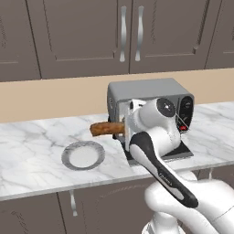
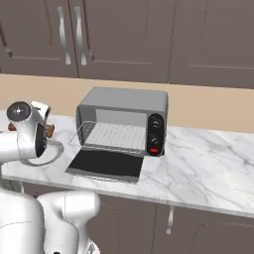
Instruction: Pull the toaster oven rack outwards. Pick up the baguette from the plate and place it on the toaster oven rack. Close the toaster oven door fully and set the temperature to the lowest setting.
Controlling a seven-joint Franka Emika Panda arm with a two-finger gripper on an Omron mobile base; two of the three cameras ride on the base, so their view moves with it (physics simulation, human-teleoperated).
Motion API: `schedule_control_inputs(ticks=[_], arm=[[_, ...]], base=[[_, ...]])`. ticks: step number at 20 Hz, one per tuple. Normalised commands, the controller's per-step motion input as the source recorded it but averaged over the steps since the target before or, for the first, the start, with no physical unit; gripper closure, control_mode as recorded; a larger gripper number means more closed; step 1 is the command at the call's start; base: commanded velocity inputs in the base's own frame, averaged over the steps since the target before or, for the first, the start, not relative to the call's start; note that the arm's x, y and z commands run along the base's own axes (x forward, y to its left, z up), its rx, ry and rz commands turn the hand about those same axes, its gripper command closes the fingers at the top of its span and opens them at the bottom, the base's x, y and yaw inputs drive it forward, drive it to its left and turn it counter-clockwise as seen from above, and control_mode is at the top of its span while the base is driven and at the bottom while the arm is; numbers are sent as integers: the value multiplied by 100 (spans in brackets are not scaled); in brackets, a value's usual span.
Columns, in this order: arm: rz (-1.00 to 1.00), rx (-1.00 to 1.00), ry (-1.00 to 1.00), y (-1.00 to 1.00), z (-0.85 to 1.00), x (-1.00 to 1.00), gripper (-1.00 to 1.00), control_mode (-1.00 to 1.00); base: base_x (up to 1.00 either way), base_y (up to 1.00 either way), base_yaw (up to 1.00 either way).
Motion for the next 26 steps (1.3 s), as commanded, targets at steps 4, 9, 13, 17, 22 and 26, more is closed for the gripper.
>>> schedule_control_inputs(ticks=[4, 9, 13, 17, 22, 26], arm=[[16, 2, -5, -78, 9, -8, 100, -100], [11, 0, -11, -81, 0, 0, 100, -100], [4, 0, -9, -79, 0, 0, 100, -100], [0, 0, 0, -68, 0, 4, 100, -100], [0, -9, -1, -49, 2, 0, 100, -100], [0, -9, 0, -6, 0, 6, 100, -100]], base=[[0, 0, 0], [0, 0, 0], [0, 0, 0], [0, 0, 0], [0, 0, 0], [0, 0, 0]])
